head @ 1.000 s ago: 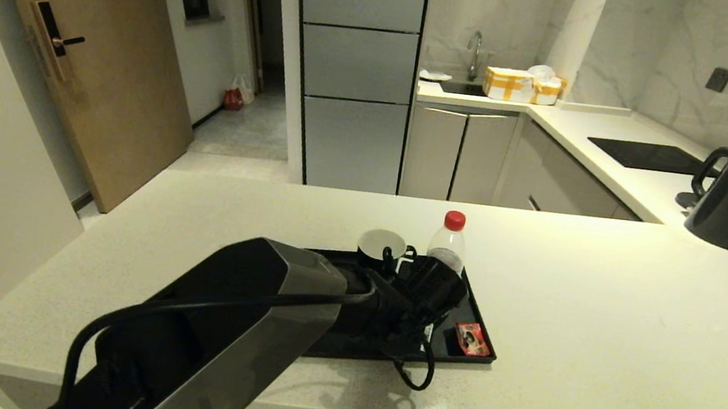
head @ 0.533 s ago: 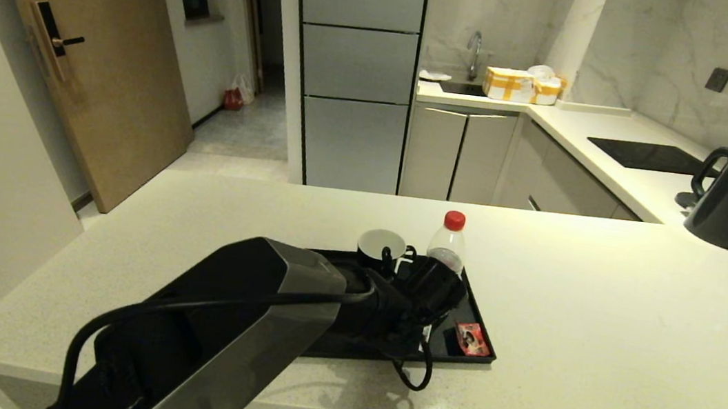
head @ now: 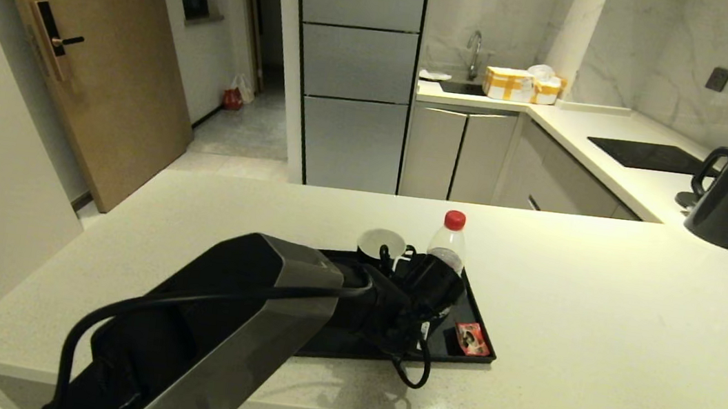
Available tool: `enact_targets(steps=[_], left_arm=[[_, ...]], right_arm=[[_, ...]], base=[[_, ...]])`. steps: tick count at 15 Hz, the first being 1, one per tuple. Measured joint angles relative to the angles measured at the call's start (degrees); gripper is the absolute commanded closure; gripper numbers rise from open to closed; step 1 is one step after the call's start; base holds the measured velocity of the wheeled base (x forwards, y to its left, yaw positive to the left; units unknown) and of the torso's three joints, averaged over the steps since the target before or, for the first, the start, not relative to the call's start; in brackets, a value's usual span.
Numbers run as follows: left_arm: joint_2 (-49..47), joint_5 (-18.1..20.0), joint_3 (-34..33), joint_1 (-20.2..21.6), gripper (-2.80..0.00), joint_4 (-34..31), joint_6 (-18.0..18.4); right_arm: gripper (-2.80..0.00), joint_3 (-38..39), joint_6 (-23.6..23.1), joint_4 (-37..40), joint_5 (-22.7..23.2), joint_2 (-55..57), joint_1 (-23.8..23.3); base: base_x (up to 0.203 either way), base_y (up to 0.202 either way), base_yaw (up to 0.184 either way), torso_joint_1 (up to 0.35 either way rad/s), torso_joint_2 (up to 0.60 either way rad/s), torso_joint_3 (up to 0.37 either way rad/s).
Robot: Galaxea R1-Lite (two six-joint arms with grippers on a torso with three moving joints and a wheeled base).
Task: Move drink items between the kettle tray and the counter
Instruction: Pick up the tea bag
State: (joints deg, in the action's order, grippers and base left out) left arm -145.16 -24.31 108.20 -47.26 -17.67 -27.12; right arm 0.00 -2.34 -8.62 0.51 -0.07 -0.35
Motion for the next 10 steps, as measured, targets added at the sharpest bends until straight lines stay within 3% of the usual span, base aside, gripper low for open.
enact_targets(steps=[10], left_arm=[[-0.1,-0.05,-0.05,0.51,-2.8,-0.24,-0.22]], right_arm=[[0.0,0.0,0.01,-0.01,-0.02,0.0,0.0]], base=[[0.0,0.0,0.0,0.0,0.0,0.0]])
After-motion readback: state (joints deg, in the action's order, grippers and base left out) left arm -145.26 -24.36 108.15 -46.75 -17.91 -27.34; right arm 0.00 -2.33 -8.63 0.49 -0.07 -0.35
